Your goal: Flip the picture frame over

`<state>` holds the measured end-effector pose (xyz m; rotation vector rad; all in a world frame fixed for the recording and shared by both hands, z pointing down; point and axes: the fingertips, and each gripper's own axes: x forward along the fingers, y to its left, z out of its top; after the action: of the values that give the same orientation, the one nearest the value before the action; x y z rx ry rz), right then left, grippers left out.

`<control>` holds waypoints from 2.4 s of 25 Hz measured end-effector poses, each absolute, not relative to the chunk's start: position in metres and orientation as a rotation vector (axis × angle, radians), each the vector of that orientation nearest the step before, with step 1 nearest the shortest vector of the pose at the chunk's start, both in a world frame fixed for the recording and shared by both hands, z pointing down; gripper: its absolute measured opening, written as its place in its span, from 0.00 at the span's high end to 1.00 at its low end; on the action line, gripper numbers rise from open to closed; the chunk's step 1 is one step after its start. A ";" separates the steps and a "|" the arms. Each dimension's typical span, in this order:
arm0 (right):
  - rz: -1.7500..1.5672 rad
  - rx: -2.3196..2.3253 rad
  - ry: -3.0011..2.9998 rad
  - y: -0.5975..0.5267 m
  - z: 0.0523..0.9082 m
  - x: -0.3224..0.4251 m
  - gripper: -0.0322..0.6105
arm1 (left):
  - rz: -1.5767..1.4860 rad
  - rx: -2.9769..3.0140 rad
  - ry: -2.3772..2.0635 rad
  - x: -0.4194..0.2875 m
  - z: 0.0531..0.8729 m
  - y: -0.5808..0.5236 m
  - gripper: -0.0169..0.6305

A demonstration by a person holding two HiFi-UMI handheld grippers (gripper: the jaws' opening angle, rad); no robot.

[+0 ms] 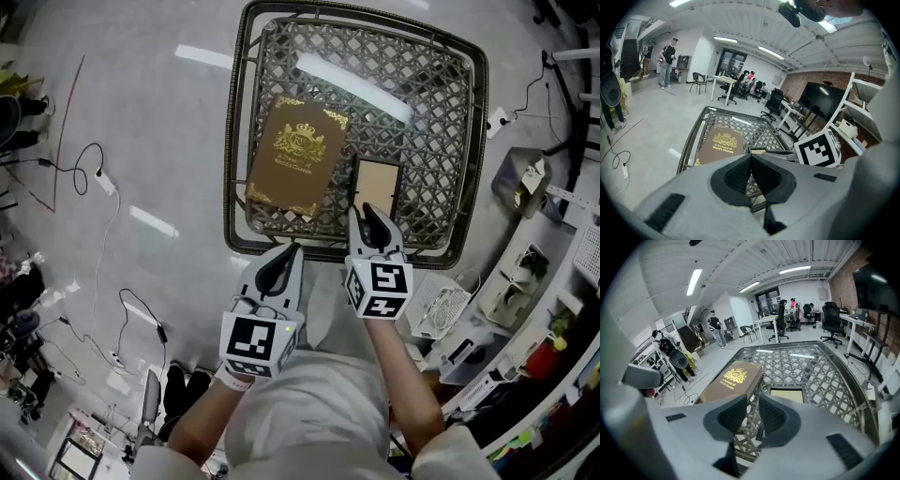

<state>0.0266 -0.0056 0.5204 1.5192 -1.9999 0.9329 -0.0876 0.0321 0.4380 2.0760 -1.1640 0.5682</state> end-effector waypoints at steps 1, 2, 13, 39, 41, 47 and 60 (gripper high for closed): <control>0.939 1.518 -1.987 -0.006 0.527 0.026 0.81 | 0.565 2.076 -1.161 -0.087 0.441 0.032 0.94; 0.948 1.518 -1.972 -0.005 0.534 0.026 0.81 | 0.564 2.076 -1.158 -0.087 0.444 0.031 0.94; 0.984 1.491 -1.854 -0.006 0.585 0.026 0.80 | 0.578 2.022 -1.163 -0.089 0.465 0.029 0.94; 1.074 1.545 -1.665 -0.007 0.613 0.031 0.86 | 0.580 2.000 -1.187 -0.098 0.468 0.031 0.94; 1.091 1.548 -1.665 -0.007 0.612 0.031 0.86 | 0.580 2.004 -1.184 -0.096 0.466 0.032 0.94; 1.157 1.557 -1.688 -0.007 0.611 0.032 0.86 | 0.581 2.009 -1.189 -0.096 0.464 0.032 0.94; 1.328 1.561 -1.842 -0.005 0.583 0.031 0.87 | 0.590 2.030 -1.183 -0.092 0.460 0.038 0.94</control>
<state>0.0308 -0.0049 0.5834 1.5614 -1.8415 1.3278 -0.0917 0.0383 0.4603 2.0304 -1.1831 0.5903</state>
